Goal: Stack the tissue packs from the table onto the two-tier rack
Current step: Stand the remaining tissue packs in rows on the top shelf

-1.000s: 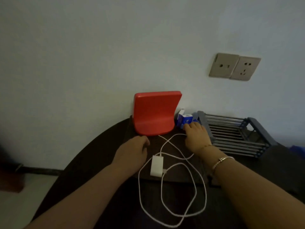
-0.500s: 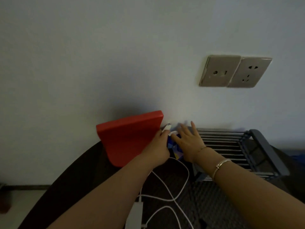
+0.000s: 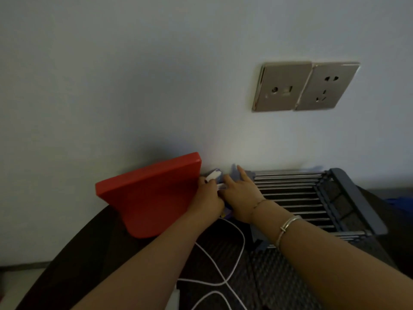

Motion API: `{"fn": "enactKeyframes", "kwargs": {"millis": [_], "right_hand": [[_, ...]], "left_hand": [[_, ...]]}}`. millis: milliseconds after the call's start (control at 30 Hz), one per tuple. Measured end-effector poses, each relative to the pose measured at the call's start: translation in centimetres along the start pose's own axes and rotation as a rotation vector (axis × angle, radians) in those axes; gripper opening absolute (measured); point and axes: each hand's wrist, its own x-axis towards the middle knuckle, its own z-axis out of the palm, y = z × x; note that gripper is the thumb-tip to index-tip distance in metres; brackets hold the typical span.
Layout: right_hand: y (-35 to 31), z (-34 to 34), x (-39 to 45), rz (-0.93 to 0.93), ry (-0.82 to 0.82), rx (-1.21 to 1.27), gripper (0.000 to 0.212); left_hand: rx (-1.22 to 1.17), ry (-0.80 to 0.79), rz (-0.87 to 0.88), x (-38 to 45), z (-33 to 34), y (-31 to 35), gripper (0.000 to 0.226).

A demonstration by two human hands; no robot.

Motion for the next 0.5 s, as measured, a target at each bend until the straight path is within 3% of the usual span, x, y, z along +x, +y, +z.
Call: {"fn": "enactKeyframes", "kwargs": {"millis": [233, 500], "right_hand": [[-0.8, -2.6, -2.4, -0.087, 0.050, 0.004, 0.053], [-1.6, -13.1, -11.1, -0.110, 0.082, 0.091, 0.038]], "left_hand": [[-0.037, 0.090, 0.140, -5.0, -2.5, 0.0, 0.064], [0.042, 0.312, 0.194, -13.3, -7.9, 2.6, 0.027]]}}
